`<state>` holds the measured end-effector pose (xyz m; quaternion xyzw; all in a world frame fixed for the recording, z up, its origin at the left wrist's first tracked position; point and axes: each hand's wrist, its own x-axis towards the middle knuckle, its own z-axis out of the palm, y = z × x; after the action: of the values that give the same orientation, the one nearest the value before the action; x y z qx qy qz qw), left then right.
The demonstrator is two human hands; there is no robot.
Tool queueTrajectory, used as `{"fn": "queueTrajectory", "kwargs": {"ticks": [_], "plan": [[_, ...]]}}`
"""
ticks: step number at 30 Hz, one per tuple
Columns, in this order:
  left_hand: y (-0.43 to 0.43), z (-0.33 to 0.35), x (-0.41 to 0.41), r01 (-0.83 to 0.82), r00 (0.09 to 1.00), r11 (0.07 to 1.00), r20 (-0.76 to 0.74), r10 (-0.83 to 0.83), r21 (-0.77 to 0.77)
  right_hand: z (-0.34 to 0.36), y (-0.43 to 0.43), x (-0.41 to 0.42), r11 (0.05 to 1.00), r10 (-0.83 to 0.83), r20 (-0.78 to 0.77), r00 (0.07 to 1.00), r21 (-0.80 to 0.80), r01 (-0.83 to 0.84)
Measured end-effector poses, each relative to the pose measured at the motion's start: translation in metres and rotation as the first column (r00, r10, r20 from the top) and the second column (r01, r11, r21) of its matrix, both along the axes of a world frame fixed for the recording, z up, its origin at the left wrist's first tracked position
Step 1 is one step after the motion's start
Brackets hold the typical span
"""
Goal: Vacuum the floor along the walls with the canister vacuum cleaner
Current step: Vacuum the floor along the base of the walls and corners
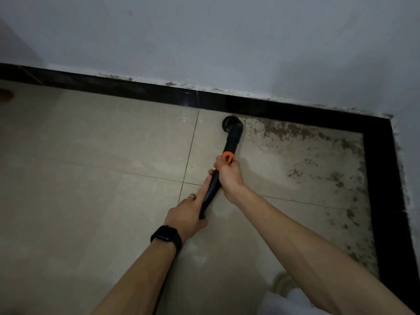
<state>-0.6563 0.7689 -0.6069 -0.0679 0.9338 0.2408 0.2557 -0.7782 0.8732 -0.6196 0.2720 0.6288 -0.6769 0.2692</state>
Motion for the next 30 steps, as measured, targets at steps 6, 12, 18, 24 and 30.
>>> {"fn": "queueTrajectory", "kwargs": {"ticks": [6, 12, 18, 24, 30], "plan": [[0.004, -0.001, -0.010, 0.018, 1.000, 0.997, -0.023, -0.020, -0.073, -0.005, 0.003, -0.011, 1.000, -0.021, -0.028, 0.999, 0.015, 0.021], [0.001, -0.003, -0.024, 0.052, 0.996, 0.988, -0.058, -0.061, -0.142, -0.013, 0.004, -0.024, 0.999, -0.032, -0.044, 0.999, 0.007, 0.033], [-0.011, -0.004, -0.026, 0.014, 0.996, 0.988, -0.082, -0.026, -0.151, -0.008, -0.010, -0.037, 0.998, 0.047, -0.012, 0.999, 0.048, -0.046], [-0.037, -0.002, -0.011, -0.089, 0.991, 0.987, -0.112, 0.074, -0.137, 0.001, -0.048, -0.030, 0.991, 0.137, 0.023, 0.990, -0.003, -0.137], [-0.041, -0.001, -0.004, -0.084, 0.990, 0.992, -0.121, 0.073, -0.095, 0.001, -0.049, -0.017, 0.994, 0.102, 0.028, 0.994, 0.031, -0.103]]}}
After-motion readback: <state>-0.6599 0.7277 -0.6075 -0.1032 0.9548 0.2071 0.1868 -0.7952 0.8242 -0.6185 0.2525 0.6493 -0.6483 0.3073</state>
